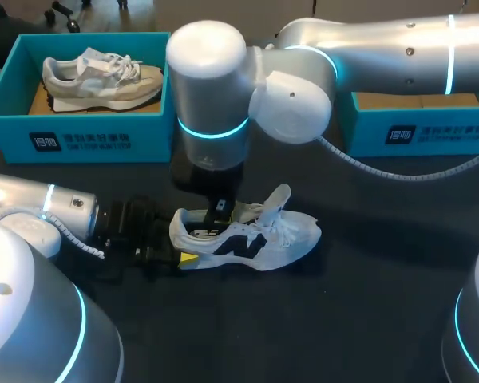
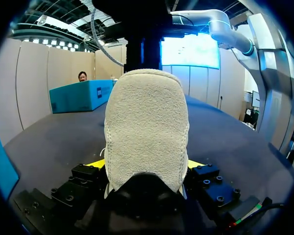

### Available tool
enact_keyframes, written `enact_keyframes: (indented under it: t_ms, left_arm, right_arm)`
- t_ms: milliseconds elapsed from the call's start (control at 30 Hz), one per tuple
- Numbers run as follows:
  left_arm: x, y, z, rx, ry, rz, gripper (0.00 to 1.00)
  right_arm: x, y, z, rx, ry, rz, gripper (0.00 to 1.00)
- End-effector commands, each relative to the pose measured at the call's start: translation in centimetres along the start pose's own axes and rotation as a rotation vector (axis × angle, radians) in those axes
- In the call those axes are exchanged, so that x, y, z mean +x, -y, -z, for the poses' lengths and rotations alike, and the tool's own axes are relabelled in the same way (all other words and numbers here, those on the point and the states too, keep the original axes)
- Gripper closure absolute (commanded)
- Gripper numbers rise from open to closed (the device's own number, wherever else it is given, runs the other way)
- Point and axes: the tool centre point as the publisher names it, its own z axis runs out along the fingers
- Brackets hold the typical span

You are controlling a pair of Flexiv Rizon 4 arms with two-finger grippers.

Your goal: Take the shoe out of the shoebox, open the shoe tongue, remove and reinsert the insole, then place the shoe into the shoebox

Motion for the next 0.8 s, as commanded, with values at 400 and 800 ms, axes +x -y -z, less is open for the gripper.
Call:
enact_keyframes:
  t_ms: [400,800]
  left_arm:
    - [0.0,0.0,0.1,-0.003,0.000,0.001,1.00]
    - [0.0,0.0,0.1,-0.003,0.000,0.001,1.00]
  right_arm:
    - [-0.2,-1.5,-2.8,0.015,0.061,0.050,1.00]
    - [-0.4,-0.5,-4.0,0.023,0.078,0.044,1.00]
